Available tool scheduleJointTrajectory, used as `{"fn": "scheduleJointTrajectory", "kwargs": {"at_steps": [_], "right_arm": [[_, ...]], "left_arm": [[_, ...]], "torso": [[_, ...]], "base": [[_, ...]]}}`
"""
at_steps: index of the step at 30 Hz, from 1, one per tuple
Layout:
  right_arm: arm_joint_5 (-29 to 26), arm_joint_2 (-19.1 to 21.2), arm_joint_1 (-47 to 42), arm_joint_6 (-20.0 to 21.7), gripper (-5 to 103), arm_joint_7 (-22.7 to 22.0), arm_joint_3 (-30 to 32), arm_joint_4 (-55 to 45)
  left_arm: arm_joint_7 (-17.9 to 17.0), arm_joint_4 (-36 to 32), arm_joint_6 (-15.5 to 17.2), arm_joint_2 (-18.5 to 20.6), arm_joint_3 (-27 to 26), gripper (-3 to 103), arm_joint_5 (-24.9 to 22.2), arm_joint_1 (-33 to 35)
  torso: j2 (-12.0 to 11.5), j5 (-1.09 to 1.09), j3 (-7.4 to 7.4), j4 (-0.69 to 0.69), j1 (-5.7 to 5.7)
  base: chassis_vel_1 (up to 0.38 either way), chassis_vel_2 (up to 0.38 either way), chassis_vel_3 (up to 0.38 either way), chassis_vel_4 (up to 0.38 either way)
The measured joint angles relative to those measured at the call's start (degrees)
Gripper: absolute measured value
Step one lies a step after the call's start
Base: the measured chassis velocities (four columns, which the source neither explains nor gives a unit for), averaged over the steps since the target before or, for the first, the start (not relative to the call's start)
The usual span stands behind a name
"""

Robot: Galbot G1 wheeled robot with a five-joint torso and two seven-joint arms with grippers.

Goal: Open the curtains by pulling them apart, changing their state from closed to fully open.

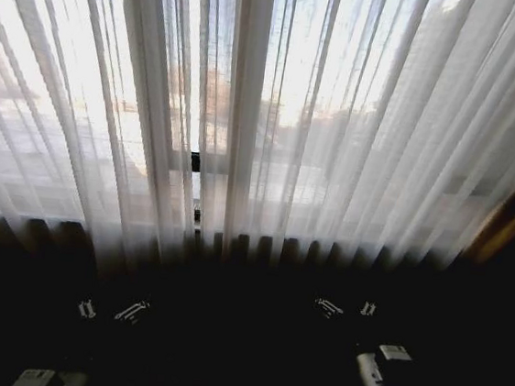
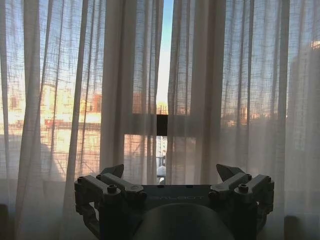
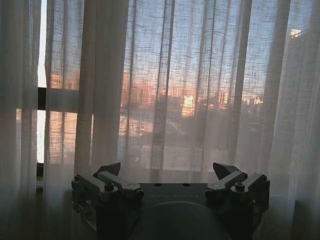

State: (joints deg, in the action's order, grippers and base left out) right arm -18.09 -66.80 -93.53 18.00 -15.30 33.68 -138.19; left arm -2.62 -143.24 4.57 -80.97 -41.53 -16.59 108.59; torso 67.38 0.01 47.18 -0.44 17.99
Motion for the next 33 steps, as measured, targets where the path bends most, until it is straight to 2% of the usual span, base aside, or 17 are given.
{"fn": "scheduleJointTrajectory", "kwargs": {"at_steps": [21, 33], "right_arm": [[0.19, -0.42, -0.25, -0.82, 100, 0.79, 0.13, -0.11], [1.07, -0.5, -0.37, -1.77, 100, 1.6, -0.44, 0.52]], "left_arm": [[0.21, 0.0, -1.46, -0.09, 0.21, 100, 0.24, 0.43], [0.28, 0.0, -1.55, 0.16, 0.32, 100, 0.24, 0.53]], "torso": [[0.01, 0.0, 0.0, 0.0, -0.01], [0.01, 0.01, -0.01, 0.0, -0.01]], "base": [[-0.003, 0.003, 0.004, -0.003], [-0.14, 0.175, 0.152, -0.167]]}}
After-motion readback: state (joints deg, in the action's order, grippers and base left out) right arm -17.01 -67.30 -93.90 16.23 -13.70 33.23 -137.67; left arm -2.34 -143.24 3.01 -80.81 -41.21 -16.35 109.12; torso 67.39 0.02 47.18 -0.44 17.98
